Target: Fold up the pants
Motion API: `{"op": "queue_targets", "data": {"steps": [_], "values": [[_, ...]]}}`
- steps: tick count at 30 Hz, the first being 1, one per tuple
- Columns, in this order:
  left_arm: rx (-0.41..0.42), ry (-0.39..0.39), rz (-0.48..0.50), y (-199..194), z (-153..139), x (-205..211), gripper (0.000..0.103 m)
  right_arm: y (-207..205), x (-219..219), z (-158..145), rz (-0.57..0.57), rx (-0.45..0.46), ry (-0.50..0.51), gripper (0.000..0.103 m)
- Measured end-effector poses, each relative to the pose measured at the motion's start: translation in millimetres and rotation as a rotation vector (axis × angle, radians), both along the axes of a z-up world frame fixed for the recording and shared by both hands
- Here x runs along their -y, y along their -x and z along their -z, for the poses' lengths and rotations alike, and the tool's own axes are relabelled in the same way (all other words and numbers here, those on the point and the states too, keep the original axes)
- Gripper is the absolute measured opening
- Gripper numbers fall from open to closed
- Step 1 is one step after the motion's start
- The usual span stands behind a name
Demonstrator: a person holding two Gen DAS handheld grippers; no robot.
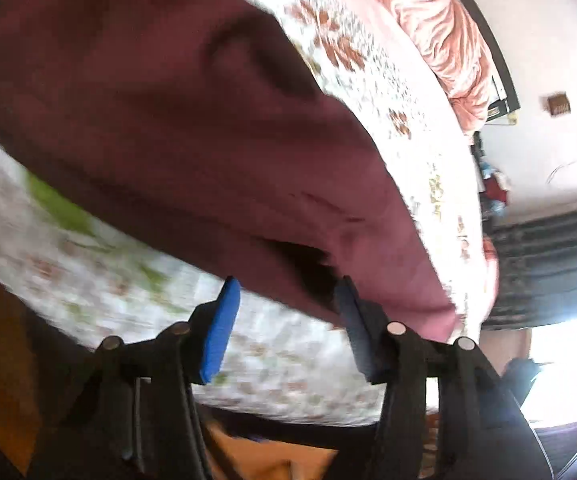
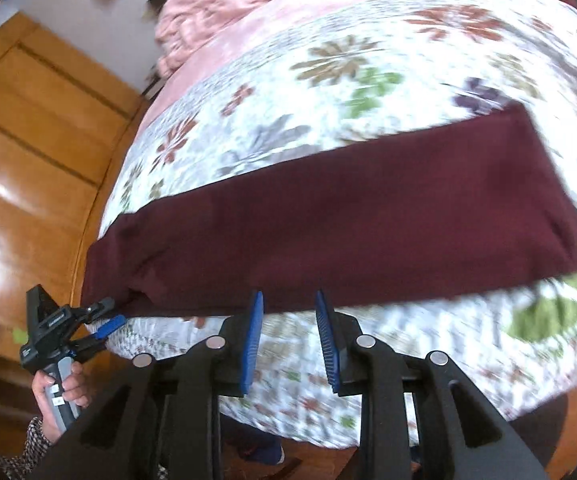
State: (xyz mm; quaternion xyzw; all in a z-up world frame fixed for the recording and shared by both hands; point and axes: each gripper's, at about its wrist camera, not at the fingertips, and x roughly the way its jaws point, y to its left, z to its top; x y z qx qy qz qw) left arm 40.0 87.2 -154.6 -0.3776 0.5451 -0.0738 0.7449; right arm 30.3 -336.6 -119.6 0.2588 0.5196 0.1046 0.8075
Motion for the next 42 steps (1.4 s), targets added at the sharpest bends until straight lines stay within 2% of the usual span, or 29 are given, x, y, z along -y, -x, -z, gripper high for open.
{"op": "queue_targets", "data": {"steps": [4, 8, 9, 10, 13, 15, 20, 24, 26, 27, 29, 33, 37, 42], "values": [[-0.009, 0.042, -0.049, -20, 11, 9, 0.049, 15, 7, 2, 0.019, 0.009, 0.011, 0.03], [-0.034, 0.026, -0.076, -37, 17, 13, 0.049, 19, 20, 14, 0.053, -0.009, -0.015, 0.03], [-0.041, 0.029, -0.077, -41, 21, 12, 0.045, 20, 23, 17, 0.067, -0.011, -0.033, 0.03], [-0.05, 0.023, -0.076, -45, 25, 10, 0.026, 22, 28, 20, 0.087, -0.015, -0.049, 0.03], [-0.055, -0.039, -0.054, -48, 31, 17, 0.012, 28, 43, 21, 0.131, -0.014, -0.047, 0.031], [-0.046, -0.111, -0.034, -42, 25, 23, 0.011, 32, 50, 19, 0.154, -0.008, -0.047, 0.033], [-0.009, -0.201, 0.003, -26, 20, 35, 0.01, 37, 67, 15, 0.194, 0.006, -0.019, 0.035], [-0.016, -0.203, 0.03, -30, 15, 36, 0.016, 39, 82, 23, 0.254, -0.031, -0.032, 0.043], [-0.019, -0.199, 0.031, -20, 5, 31, 0.037, 47, 95, 26, 0.297, -0.047, -0.053, 0.049], [-0.015, -0.188, 0.03, -13, 1, 28, 0.047, 49, 100, 28, 0.314, -0.054, -0.062, 0.056], [0.009, -0.187, 0.036, 1, -11, 33, 0.047, 54, 113, 32, 0.355, -0.054, -0.103, 0.057], [0.081, -0.205, 0.12, 7, -29, 62, 0.047, 53, 133, 46, 0.42, -0.064, -0.198, 0.06], [0.163, -0.309, 0.223, -6, -36, 101, 0.049, 41, 145, 61, 0.462, -0.083, -0.242, 0.059], [0.164, -0.477, 0.318, -30, -13, 140, 0.05, 21, 146, 69, 0.478, -0.085, -0.195, 0.059]]}}
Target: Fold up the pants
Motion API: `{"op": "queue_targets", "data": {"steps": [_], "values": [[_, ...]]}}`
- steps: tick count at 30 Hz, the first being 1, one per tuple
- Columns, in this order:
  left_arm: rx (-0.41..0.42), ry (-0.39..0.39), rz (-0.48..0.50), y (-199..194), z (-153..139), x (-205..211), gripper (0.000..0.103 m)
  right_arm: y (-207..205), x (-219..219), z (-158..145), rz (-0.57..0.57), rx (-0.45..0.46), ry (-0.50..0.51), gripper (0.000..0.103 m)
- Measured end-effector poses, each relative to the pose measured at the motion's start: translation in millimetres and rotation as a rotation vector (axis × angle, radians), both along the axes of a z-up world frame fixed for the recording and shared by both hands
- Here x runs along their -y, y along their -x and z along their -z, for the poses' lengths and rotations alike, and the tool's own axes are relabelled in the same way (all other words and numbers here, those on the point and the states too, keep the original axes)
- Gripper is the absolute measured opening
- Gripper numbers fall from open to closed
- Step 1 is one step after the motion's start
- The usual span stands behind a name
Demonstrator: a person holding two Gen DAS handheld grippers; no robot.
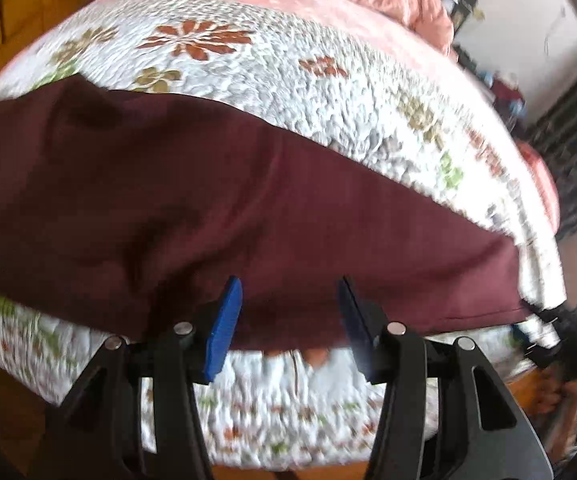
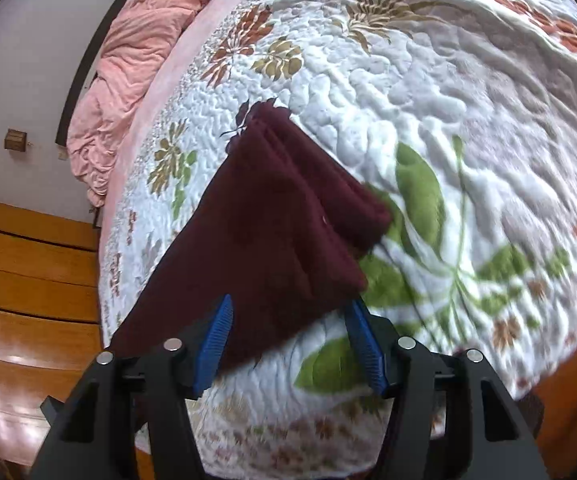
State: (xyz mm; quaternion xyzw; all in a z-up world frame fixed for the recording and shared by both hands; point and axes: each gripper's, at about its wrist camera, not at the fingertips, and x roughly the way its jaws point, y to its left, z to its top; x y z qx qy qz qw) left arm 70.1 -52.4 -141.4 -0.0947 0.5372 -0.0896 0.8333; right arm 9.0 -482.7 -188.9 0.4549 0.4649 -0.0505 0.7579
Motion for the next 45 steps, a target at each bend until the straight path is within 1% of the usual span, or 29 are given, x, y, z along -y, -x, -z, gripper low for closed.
{"op": "queue_targets", "data": {"steps": [2, 4, 7, 9, 10, 12, 13, 14, 15, 17, 19, 20, 21, 23, 24, 25, 26, 28, 31, 32, 33, 35, 37, 39, 40, 41, 42, 44, 45], "values": [[-0.024, -0.019, 0.021, -4, 11, 9, 0.054, -9, -1, 1, 0.011, 0.004, 0.019, 0.053], [-0.049, -0.028, 0.015, -7, 21, 8, 0.055, -17, -2, 0, 0.012, 0.005, 0.054, 0.02], [-0.032, -0.035, 0.015, -7, 18, 7, 0.055, -22, 1, -18, -0.016, 0.069, 0.057, 0.013], [-0.002, -0.025, 0.001, -6, 5, 6, 0.056, -20, 2, -46, -0.034, 0.146, 0.086, 0.012], [0.031, -0.027, -0.003, -4, -4, 6, 0.058, -16, 4, -68, -0.036, 0.2, 0.101, 0.011], [0.085, -0.051, 0.001, -2, -15, 8, 0.063, -7, 9, -95, -0.031, 0.238, 0.154, 0.011], [0.109, -0.072, 0.009, 0, -16, 11, 0.067, -3, 12, -98, -0.023, 0.229, 0.178, 0.011], [0.103, -0.091, 0.022, -1, -12, 14, 0.067, 0, 16, -95, -0.013, 0.207, 0.197, 0.011], [0.077, -0.116, 0.037, -3, -3, 17, 0.067, 2, 20, -87, -0.008, 0.171, 0.213, 0.011], [-0.012, -0.169, 0.076, -7, 30, 22, 0.067, 0, 30, -49, 0.006, 0.033, 0.233, 0.011], [0.065, -0.235, 0.123, 0, 32, 30, 0.067, -3, 32, -12, -0.022, -0.045, 0.226, 0.012], [0.077, -0.258, 0.144, 2, 30, 33, 0.067, -2, 31, -8, -0.019, -0.021, 0.221, 0.012], [0.074, -0.247, 0.144, 3, 28, 32, 0.067, -1, 30, -9, -0.021, -0.005, 0.222, 0.012], [0.069, -0.18, 0.119, 3, 19, 25, 0.066, -1, 31, -18, -0.035, 0.018, 0.215, 0.017], [0.073, -0.174, 0.112, 4, 17, 25, 0.066, 1, 32, -21, -0.036, 0.023, 0.203, 0.02], [0.077, -0.178, 0.112, 5, 14, 25, 0.067, 2, 32, -24, -0.036, 0.025, 0.183, 0.03], [0.079, -0.185, 0.121, 6, 12, 26, 0.068, 5, 31, -26, -0.035, 0.02, 0.17, 0.035], [0.08, -0.189, 0.131, 8, 10, 30, 0.07, 11, 29, -27, -0.026, 0.019, 0.171, 0.038], [0.06, -0.177, 0.152, 10, 17, 37, 0.071, 22, 30, -25, -0.006, 0.003, 0.165, 0.037], [0.055, -0.18, 0.16, 12, 19, 40, 0.071, 24, 31, -25, 0.005, 0.01, 0.162, 0.034], [0.055, -0.188, 0.166, 13, 22, 43, 0.072, 25, 34, -26, 0.014, 0.02, 0.165, 0.024], [0.069, -0.202, 0.173, 15, 24, 47, 0.075, 22, 38, -28, 0.012, 0.02, 0.166, 0.021], [0.073, -0.199, 0.175, 13, 25, 50, 0.076, 17, 40, -35, 0.008, 0.049, 0.2, 0.018], [0.071, -0.203, 0.172, 11, 29, 52, 0.079, 11, 41, -35, 0.005, 0.008, 0.258, 0.019], [0.073, -0.21, 0.174, 11, 30, 53, 0.079, 6, 42, -27, -0.005, -0.044, 0.247, 0.017], [0.078, -0.217, 0.178, 11, 30, 55, 0.079, 4, 43, -21, 0.001, -0.065, 0.23, 0.017], [0.078, -0.217, 0.179, 10, 30, 55, 0.079, 5, 43, -21, 0.008, -0.059, 0.225, 0.019], [0.064, -0.194, 0.176, 10, 27, 53, 0.079, 11, 41, -26, 0.011, -0.029, 0.22, 0.028], [0.056, -0.186, 0.176, 10, 24, 52, 0.079, 15, 40, -29, 0.011, -0.026, 0.21, 0.041]]}}
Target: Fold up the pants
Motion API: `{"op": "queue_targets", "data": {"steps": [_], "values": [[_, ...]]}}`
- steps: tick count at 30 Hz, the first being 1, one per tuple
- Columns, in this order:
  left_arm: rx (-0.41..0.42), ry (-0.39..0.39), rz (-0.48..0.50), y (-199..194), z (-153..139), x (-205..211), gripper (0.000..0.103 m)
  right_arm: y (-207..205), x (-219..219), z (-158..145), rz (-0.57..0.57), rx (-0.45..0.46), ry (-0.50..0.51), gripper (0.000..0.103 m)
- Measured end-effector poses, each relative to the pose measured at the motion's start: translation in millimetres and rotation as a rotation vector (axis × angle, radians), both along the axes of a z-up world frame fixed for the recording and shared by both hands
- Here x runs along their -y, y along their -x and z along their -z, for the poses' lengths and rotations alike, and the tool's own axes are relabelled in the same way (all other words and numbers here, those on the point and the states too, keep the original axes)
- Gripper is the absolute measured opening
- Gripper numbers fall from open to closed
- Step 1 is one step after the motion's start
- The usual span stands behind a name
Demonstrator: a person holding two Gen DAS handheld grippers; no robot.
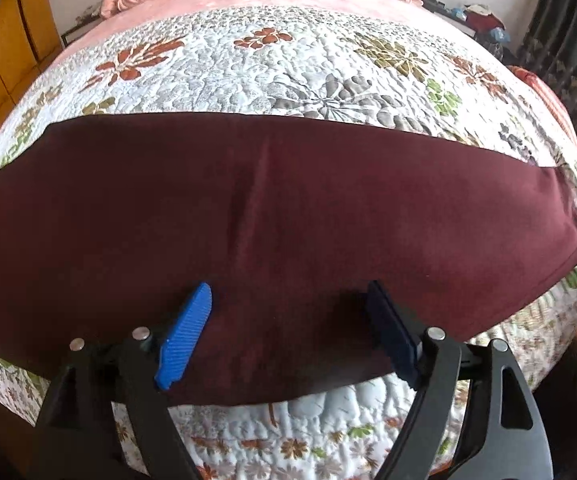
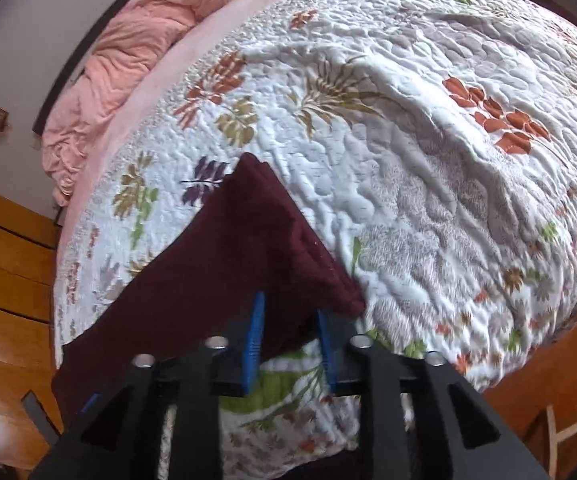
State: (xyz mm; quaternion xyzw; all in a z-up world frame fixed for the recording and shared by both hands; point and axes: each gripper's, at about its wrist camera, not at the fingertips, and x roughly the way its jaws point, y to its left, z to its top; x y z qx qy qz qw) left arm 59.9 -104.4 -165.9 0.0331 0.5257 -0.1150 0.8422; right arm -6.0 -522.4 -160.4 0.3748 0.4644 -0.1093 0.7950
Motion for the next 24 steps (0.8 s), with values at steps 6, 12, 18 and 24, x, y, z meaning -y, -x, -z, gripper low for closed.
{"op": "queue_targets", "data": {"steps": [6, 12, 18, 24], "values": [[0.013, 0.042, -0.001, 8, -20, -3, 0.085, 23, -8, -7, -0.005, -0.003, 0.013, 0.063], [-0.013, 0.05, -0.019, 9, -17, -4, 0.087, 27, -10, 11, 0.019, 0.061, -0.101, 0.063], [-0.032, 0.042, -0.069, 3, -12, -19, 0.087, 8, -7, 23, 0.036, 0.091, -0.095, 0.061], [-0.027, 0.005, -0.135, -7, -6, -41, 0.087, -10, -2, 24, 0.049, 0.104, -0.057, 0.026]]}}
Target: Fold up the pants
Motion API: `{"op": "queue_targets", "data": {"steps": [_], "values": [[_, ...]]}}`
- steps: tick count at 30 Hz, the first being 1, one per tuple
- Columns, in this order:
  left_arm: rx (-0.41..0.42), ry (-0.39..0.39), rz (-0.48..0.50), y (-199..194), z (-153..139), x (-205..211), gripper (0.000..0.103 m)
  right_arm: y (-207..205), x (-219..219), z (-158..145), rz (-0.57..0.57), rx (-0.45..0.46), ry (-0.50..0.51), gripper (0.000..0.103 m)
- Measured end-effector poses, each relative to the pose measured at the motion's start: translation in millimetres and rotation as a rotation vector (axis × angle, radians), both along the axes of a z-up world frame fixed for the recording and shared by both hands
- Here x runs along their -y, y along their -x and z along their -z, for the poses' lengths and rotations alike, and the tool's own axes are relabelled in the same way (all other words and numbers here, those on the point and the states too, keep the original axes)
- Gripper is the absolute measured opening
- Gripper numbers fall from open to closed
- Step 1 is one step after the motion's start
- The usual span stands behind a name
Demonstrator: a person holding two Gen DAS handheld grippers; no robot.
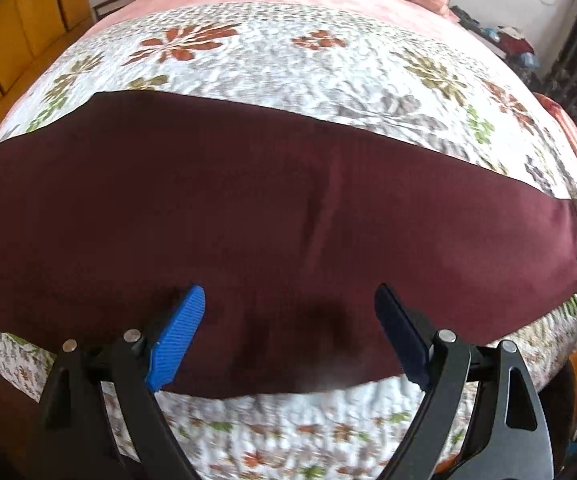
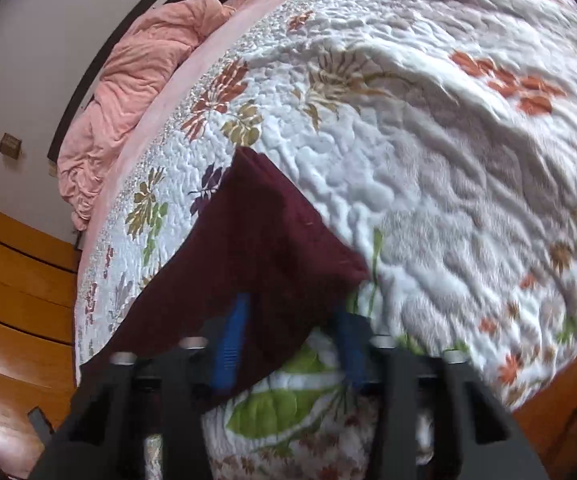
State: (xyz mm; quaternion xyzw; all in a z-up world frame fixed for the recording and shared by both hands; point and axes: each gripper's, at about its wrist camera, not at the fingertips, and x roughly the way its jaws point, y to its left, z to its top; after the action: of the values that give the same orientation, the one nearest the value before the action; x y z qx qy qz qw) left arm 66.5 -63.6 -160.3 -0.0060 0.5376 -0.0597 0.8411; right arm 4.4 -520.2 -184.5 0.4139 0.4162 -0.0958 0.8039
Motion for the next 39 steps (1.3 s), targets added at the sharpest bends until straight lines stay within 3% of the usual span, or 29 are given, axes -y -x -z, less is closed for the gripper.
{"op": "queue_targets", "data": {"steps": [2, 8, 11, 15, 20, 27, 32, 39], "values": [[0.001, 0.006, -0.028, -3, 1, -9, 0.087, -2, 6, -5, 0.008, 0.035, -0.038, 0.021], [0.021, 0.018, -0.018, -7, -5, -8, 0.087, 4, 15, -42, 0.021, 0.097, 0.032, 0.017], [0.011, 0.009, 0.027, -4, 2, 5, 0.087, 11, 24, -36, 0.077, 0.042, 0.058, 0.016], [0.054, -0.071, 0.088, 1, 15, 20, 0.089, 13, 32, 4, 0.105, -0.055, 0.003, 0.016], [0.031, 0.009, 0.063, -6, 3, 5, 0.088, 11, 22, -23, 0.093, -0.015, 0.051, 0.016], [0.081, 0.026, -0.026, -4, -24, -39, 0.088, -14, -43, -106, -0.062, 0.085, 0.293, 0.016], [0.084, 0.023, -0.086, -5, -30, -71, 0.088, -35, -99, -139, -0.173, 0.146, 0.353, 0.016], [0.087, 0.024, -0.162, -2, -40, -113, 0.089, -67, -183, -175, -0.349, 0.237, 0.341, 0.017]]}}
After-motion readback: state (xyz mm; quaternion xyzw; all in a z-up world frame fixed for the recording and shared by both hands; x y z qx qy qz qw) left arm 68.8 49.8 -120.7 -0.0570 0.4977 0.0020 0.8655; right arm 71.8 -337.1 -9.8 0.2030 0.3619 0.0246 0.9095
